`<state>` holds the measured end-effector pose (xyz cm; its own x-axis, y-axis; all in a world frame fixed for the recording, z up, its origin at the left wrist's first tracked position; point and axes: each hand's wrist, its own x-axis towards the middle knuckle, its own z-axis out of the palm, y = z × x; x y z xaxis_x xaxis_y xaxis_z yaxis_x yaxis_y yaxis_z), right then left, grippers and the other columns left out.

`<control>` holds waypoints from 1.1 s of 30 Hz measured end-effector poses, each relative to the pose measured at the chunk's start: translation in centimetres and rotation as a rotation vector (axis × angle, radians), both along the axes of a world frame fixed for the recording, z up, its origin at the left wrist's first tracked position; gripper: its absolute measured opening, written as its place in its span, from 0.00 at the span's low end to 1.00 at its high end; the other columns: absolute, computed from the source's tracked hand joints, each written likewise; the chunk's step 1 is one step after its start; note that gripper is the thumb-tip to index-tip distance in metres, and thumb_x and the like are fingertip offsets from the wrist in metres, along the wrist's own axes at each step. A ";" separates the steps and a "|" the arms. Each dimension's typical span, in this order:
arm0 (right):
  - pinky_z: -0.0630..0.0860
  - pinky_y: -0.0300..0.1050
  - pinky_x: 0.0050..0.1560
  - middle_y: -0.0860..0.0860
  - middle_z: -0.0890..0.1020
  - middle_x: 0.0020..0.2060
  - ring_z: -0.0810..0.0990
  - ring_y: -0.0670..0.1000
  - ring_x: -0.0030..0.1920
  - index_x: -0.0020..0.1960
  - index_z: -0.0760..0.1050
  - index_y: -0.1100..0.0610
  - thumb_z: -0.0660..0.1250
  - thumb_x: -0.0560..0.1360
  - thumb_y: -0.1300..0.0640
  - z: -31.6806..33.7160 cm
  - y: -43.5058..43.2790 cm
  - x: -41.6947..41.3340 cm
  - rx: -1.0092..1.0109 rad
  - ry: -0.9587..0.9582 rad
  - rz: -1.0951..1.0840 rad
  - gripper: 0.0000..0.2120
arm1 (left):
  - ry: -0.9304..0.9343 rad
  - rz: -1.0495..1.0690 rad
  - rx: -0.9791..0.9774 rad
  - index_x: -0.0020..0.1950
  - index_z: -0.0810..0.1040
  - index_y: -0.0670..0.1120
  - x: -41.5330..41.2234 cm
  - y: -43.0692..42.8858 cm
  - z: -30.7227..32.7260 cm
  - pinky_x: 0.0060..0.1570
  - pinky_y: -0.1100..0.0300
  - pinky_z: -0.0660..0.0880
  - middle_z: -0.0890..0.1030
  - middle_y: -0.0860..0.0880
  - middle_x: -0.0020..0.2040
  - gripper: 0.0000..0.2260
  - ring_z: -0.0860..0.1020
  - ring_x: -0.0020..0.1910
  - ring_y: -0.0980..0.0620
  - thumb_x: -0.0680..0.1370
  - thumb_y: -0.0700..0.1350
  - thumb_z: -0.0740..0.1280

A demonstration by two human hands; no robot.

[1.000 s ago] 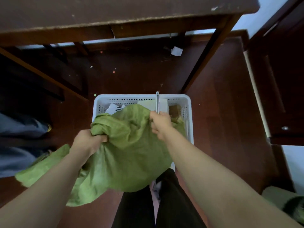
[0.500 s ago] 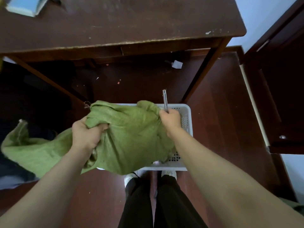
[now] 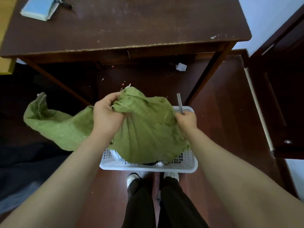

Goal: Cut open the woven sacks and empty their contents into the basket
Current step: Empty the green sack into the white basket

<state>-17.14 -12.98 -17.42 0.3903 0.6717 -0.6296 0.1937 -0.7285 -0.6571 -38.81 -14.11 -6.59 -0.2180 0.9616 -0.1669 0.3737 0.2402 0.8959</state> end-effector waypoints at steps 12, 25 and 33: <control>0.72 0.30 0.25 0.45 0.80 0.40 0.77 0.39 0.27 0.69 0.69 0.51 0.59 0.69 0.81 5.4 -0.3 -2.7 0.253 0.598 0.213 0.36 | 0.039 0.035 -0.247 0.75 0.63 0.43 1.3 1.7 -1.4 0.66 0.51 0.71 0.74 0.47 0.67 0.40 0.74 0.64 0.50 0.67 0.40 0.78; 0.50 0.34 0.18 0.49 0.67 0.23 0.58 0.43 0.16 0.39 0.69 0.57 0.67 0.71 0.70 5.3 1.5 -7.6 0.054 0.626 -0.141 0.11 | 0.669 -0.217 -0.399 0.79 0.44 0.50 -5.3 0.0 -1.0 0.71 0.45 0.32 0.42 0.51 0.79 0.49 0.35 0.76 0.50 0.66 0.50 0.71; 0.49 0.34 0.19 0.46 0.61 0.16 0.56 0.43 0.15 0.34 0.61 0.54 0.62 0.74 0.69 5.3 3.3 -6.2 0.093 0.621 -0.333 0.16 | 0.802 -0.343 -0.897 0.73 0.25 0.52 -9.8 -2.7 -4.0 0.70 0.34 0.41 0.30 0.40 0.75 0.71 0.29 0.74 0.40 0.54 0.64 0.80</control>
